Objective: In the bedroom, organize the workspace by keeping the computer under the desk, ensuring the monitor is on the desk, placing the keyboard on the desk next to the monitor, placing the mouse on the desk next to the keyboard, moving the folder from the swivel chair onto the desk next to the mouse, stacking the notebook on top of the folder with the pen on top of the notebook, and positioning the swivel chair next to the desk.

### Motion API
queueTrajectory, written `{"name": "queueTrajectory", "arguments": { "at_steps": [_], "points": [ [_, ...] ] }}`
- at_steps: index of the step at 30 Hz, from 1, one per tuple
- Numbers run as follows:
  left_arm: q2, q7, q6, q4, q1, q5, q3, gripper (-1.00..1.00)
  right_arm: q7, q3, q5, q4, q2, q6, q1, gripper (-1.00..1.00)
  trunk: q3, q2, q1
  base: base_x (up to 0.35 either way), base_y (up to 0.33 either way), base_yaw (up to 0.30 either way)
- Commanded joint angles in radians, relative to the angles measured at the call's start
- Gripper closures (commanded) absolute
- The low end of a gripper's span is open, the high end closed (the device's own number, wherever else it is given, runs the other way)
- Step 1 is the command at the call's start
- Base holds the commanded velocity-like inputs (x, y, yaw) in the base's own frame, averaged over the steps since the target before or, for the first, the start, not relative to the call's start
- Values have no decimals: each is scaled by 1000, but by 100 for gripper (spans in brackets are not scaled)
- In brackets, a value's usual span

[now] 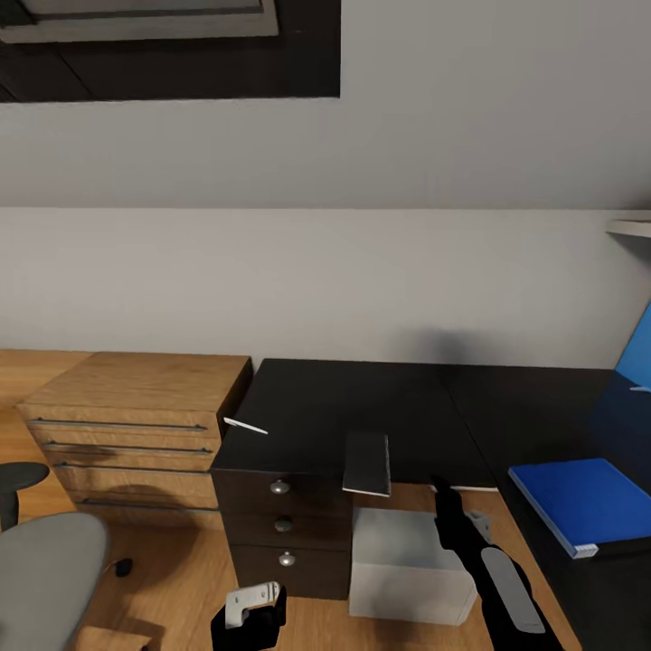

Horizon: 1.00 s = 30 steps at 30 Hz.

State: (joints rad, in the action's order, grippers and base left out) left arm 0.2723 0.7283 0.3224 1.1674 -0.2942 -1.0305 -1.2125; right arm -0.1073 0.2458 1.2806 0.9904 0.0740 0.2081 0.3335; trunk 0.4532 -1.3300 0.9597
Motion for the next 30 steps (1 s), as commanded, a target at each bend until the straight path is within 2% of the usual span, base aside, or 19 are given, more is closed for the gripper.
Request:
{"name": "queueTrajectory", "arguments": {
  "at_steps": [1, 5, 15, 30],
  "points": [
    [1, 4, 6, 1, -2, -6, -4, -100, -6, -2, 8, 2, 1, 6, 1, -100, 4, -8, 4, 0, 0, 0],
    [1, 5, 6, 1, -2, -6, -4, -100, -6, -20, 8, 2, 1, 7, 1, -100, 17, -36, 19, 0, 0, 0],
    [1, 5, 5, 1, -2, -6, -4, -100, -6, -22, 8, 2, 2, 7, 1, -100, 48, -106, 58, 0, 0, 0],
    [1, 4, 2, -1, -2, -8, -4, -100, -6, -23, 7, 1, 38, 6, 1, -100, 87, -211, 115, 0, 0, 3]
  ]
}}
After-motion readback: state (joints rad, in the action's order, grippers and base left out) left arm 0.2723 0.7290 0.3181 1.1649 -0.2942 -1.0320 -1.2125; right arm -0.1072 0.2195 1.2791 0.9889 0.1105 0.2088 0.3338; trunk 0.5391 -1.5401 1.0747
